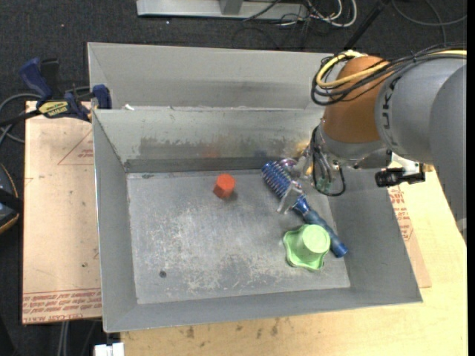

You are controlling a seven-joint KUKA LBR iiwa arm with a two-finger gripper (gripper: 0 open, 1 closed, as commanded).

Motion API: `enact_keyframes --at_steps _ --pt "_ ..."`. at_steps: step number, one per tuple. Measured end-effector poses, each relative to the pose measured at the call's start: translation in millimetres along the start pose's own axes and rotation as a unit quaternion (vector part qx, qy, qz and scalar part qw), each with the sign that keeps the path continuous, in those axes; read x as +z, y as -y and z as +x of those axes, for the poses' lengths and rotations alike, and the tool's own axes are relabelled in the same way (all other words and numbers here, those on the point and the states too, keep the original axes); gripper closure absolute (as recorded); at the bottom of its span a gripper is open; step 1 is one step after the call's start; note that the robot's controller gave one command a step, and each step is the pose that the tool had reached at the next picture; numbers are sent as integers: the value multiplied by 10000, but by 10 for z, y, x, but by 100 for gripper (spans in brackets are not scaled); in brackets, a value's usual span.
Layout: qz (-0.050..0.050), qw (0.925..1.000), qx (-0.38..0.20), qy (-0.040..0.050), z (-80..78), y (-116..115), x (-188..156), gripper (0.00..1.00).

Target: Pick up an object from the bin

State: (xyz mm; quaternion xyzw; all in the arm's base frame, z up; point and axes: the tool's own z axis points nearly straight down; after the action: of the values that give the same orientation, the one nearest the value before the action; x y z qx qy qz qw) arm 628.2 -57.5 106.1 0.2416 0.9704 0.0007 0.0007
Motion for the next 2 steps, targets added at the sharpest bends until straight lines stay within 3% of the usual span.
enact_keyframes --at_steps 1,2 --pt "11 9915 1303 -19 66 -63 290 0" --pt "17 9917 1289 -18 64 -66 271 0"
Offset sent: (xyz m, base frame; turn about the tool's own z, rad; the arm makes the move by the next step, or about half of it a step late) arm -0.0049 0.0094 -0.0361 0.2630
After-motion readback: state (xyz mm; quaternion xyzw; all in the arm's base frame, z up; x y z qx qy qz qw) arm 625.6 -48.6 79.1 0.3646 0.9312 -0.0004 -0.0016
